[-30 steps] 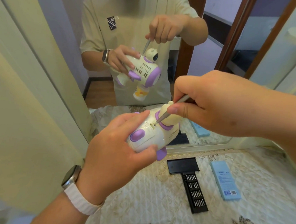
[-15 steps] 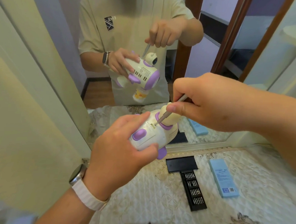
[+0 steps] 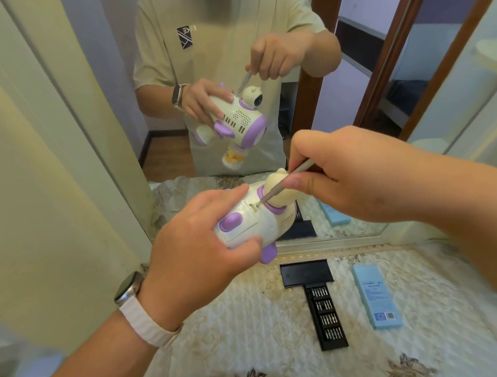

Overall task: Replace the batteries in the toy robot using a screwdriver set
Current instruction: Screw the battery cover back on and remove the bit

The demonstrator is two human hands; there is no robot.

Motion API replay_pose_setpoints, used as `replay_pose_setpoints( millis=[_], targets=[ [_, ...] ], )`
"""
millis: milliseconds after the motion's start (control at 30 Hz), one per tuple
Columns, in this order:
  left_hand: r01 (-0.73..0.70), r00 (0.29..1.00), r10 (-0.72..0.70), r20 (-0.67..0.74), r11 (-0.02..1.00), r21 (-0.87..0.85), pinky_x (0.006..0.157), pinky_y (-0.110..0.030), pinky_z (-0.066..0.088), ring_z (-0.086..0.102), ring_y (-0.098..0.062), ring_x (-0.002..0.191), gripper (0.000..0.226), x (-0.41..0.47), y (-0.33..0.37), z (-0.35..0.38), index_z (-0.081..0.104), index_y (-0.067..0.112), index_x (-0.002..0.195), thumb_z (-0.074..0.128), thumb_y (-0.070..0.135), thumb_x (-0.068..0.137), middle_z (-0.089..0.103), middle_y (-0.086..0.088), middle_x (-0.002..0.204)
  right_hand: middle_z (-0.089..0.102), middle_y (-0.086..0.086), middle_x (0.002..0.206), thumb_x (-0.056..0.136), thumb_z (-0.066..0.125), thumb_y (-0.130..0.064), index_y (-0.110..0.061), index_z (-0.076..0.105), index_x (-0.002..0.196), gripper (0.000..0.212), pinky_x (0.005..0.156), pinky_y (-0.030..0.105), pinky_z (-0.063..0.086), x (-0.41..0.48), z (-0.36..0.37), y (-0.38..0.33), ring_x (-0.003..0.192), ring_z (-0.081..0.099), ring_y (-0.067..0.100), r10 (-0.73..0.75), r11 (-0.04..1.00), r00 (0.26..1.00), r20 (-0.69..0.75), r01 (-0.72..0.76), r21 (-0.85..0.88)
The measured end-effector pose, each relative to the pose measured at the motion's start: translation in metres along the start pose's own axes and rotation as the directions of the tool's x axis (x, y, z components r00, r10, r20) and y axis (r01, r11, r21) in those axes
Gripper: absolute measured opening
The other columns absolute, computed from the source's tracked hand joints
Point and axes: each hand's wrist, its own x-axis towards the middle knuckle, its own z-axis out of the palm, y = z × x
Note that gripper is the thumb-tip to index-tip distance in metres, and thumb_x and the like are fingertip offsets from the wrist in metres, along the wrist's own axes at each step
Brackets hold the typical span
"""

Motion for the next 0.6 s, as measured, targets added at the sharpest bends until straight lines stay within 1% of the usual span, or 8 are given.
replay_pose_setpoints(
  millis=[67, 133, 200, 267, 333, 400, 500, 600],
  targets=[
    [0.000, 1.000, 0.000, -0.005, 1.000, 0.002, 0.078, -0.009, 0.042, 0.054, 0.005, 0.104, 0.068, -0.002, 0.000, 0.000, 0.059, 0.047, 0.129, 0.060, 0.055, 0.062, 0.059, 0.028, 0.119, 0.053, -0.012, 0.062, 0.087, 0.039, -0.058, -0.032, 0.049, 0.089, 0.028, 0.048, 0.020, 0.032, 0.000, 0.002, 0.000, 0.055, 0.050, 0.007, -0.030, 0.998, 0.999, -0.024, 0.029, -0.047],
    [-0.002, 1.000, 0.002, -0.015, 1.000, 0.007, 0.078, -0.008, 0.042, 0.054, 0.006, 0.104, 0.068, -0.004, 0.000, -0.001, 0.059, 0.047, 0.129, 0.059, 0.056, 0.062, 0.059, 0.028, 0.119, 0.056, -0.010, 0.063, 0.083, 0.039, -0.064, -0.035, 0.048, 0.094, 0.032, 0.047, 0.021, 0.036, -0.002, 0.002, 0.001, 0.064, 0.055, 0.008, -0.050, 0.998, 0.999, -0.010, 0.050, 0.026],
    [-0.005, 1.000, 0.005, -0.024, 1.000, 0.017, 0.078, -0.007, 0.041, 0.053, 0.007, 0.104, 0.068, -0.004, 0.001, -0.002, 0.059, 0.047, 0.130, 0.058, 0.056, 0.062, 0.058, 0.028, 0.119, 0.059, -0.007, 0.067, 0.080, 0.045, -0.063, -0.039, 0.045, 0.098, 0.030, 0.058, 0.024, 0.045, -0.004, 0.001, 0.002, 0.070, 0.056, 0.006, -0.039, 0.988, 0.999, 0.031, 0.034, 0.152],
    [-0.011, 0.999, 0.012, -0.032, 1.000, 0.029, 0.078, -0.008, 0.042, 0.053, 0.006, 0.105, 0.068, -0.004, 0.001, -0.002, 0.059, 0.047, 0.129, 0.058, 0.056, 0.062, 0.059, 0.028, 0.120, 0.059, -0.011, 0.071, 0.083, 0.047, -0.055, -0.041, 0.044, 0.098, 0.021, 0.062, 0.019, 0.046, -0.006, 0.000, 0.002, 0.074, 0.056, 0.002, -0.033, 0.983, 0.999, 0.042, 0.025, 0.182],
    [-0.019, 0.999, 0.021, -0.037, 0.999, 0.047, 0.077, -0.009, 0.043, 0.053, 0.004, 0.105, 0.067, -0.004, 0.002, -0.002, 0.060, 0.046, 0.129, 0.060, 0.054, 0.063, 0.059, 0.026, 0.120, 0.057, -0.018, 0.072, 0.088, 0.048, -0.047, -0.040, 0.046, 0.095, 0.010, 0.060, 0.011, 0.044, -0.007, -0.001, 0.001, 0.077, 0.055, -0.006, -0.041, 0.990, 0.999, 0.027, 0.037, 0.136],
    [-0.022, 0.999, 0.024, -0.039, 0.998, 0.056, 0.075, -0.009, 0.043, 0.053, 0.003, 0.103, 0.066, -0.006, 0.002, 0.000, 0.060, 0.045, 0.129, 0.062, 0.051, 0.064, 0.060, 0.025, 0.120, 0.054, -0.019, 0.071, 0.092, 0.047, -0.046, -0.037, 0.047, 0.093, 0.008, 0.054, 0.013, 0.041, -0.006, 0.000, -0.002, 0.070, 0.055, -0.001, -0.045, 0.998, 0.999, 0.013, 0.044, 0.051],
    [-0.026, 0.999, 0.028, -0.027, 0.997, 0.068, 0.072, -0.009, 0.043, 0.053, 0.003, 0.102, 0.066, -0.010, 0.001, 0.005, 0.059, 0.044, 0.131, 0.062, 0.050, 0.065, 0.059, 0.024, 0.119, 0.056, -0.011, 0.066, 0.090, 0.036, -0.055, -0.029, 0.052, 0.090, 0.030, 0.052, 0.025, 0.041, -0.004, 0.006, -0.003, 0.058, 0.051, 0.007, -0.047, 0.992, 0.999, -0.014, 0.045, -0.119],
    [-0.014, 1.000, 0.013, 0.002, 0.997, 0.072, 0.069, -0.010, 0.043, 0.052, 0.002, 0.102, 0.066, -0.015, -0.001, 0.014, 0.059, 0.043, 0.131, 0.065, 0.046, 0.066, 0.059, 0.023, 0.119, 0.061, -0.009, 0.067, 0.086, 0.032, -0.060, -0.028, 0.063, 0.089, 0.044, 0.055, 0.032, 0.047, -0.008, 0.015, 0.006, 0.060, 0.054, 0.009, -0.038, 0.993, 0.999, -0.009, 0.037, -0.110]
  ],
)
